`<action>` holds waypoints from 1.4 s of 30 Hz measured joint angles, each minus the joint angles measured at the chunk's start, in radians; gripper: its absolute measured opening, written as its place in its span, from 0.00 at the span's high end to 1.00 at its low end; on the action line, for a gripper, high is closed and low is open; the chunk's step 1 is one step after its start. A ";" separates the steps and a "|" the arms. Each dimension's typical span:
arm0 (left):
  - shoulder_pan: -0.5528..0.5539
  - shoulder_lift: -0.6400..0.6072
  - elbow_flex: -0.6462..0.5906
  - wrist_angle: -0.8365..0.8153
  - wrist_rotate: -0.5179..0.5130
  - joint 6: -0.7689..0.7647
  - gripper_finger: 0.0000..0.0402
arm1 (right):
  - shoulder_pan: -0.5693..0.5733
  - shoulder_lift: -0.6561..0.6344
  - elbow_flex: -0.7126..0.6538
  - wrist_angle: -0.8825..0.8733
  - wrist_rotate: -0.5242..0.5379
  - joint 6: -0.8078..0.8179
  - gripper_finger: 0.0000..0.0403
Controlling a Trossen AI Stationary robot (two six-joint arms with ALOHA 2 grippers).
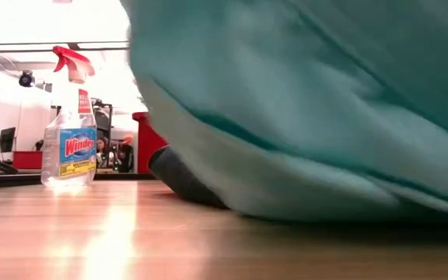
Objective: Fold Laundry from Bin
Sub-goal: Fold the light blue shorts
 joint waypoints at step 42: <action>0.005 0.065 0.119 -0.350 -0.139 -0.228 1.00 | -0.287 -0.211 -0.075 -0.423 -0.105 0.457 0.51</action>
